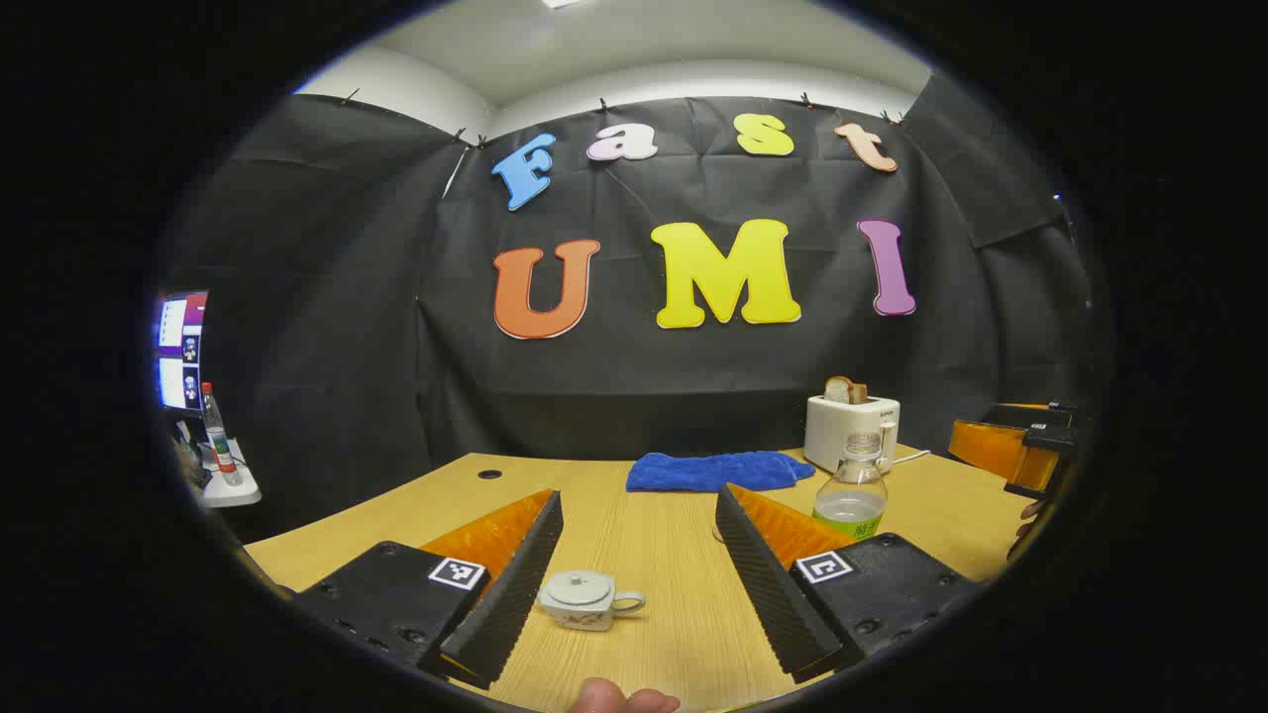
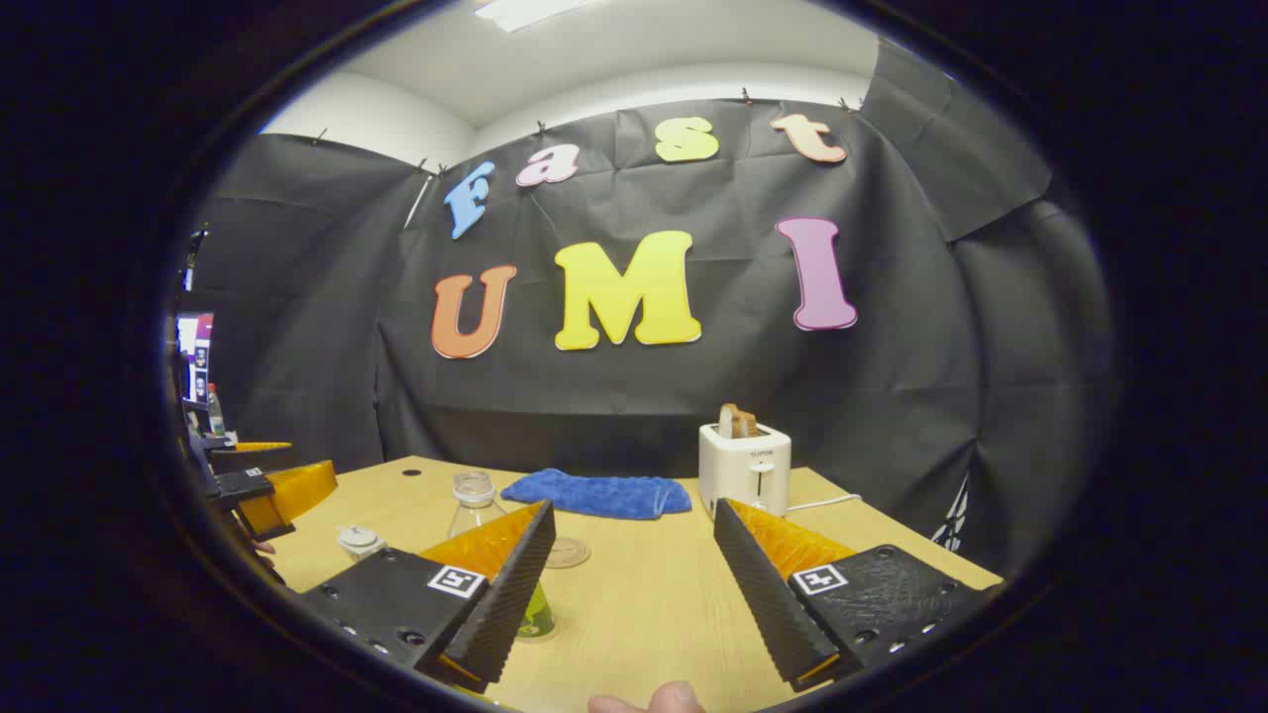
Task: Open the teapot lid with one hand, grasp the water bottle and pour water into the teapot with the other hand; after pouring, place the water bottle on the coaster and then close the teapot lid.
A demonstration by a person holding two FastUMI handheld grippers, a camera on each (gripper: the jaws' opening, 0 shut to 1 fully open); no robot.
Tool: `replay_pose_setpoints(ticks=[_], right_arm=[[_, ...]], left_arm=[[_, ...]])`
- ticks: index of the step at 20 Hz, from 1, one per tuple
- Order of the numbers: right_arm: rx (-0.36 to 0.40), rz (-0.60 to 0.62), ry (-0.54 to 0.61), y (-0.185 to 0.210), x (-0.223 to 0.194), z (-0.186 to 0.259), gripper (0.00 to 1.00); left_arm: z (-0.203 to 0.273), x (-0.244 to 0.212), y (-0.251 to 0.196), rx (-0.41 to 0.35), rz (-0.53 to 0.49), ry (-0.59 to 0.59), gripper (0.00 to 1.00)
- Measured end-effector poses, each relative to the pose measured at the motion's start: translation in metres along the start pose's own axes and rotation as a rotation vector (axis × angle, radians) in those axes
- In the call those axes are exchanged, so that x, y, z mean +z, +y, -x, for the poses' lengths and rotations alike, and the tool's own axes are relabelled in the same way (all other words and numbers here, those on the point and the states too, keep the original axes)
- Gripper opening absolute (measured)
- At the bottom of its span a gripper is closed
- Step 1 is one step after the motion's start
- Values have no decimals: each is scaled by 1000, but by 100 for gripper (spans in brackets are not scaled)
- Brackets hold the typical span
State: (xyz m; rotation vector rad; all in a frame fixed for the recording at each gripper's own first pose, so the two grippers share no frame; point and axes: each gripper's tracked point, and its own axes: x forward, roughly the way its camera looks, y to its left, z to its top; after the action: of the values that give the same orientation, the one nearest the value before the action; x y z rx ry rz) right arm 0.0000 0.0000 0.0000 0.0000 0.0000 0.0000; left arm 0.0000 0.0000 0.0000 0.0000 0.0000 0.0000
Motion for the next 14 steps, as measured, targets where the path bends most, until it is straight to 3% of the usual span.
replay_pose_setpoints(ticks=[11, 14], right_arm=[[-12, -17, 32, -1, -24, -3, 96], [4, -34, 65, 3, -33, -9, 96]], left_arm=[[1, -31, 15, 2, -60, 41, 98], [-3, -38, 11, -5, -24, 62, 98]])
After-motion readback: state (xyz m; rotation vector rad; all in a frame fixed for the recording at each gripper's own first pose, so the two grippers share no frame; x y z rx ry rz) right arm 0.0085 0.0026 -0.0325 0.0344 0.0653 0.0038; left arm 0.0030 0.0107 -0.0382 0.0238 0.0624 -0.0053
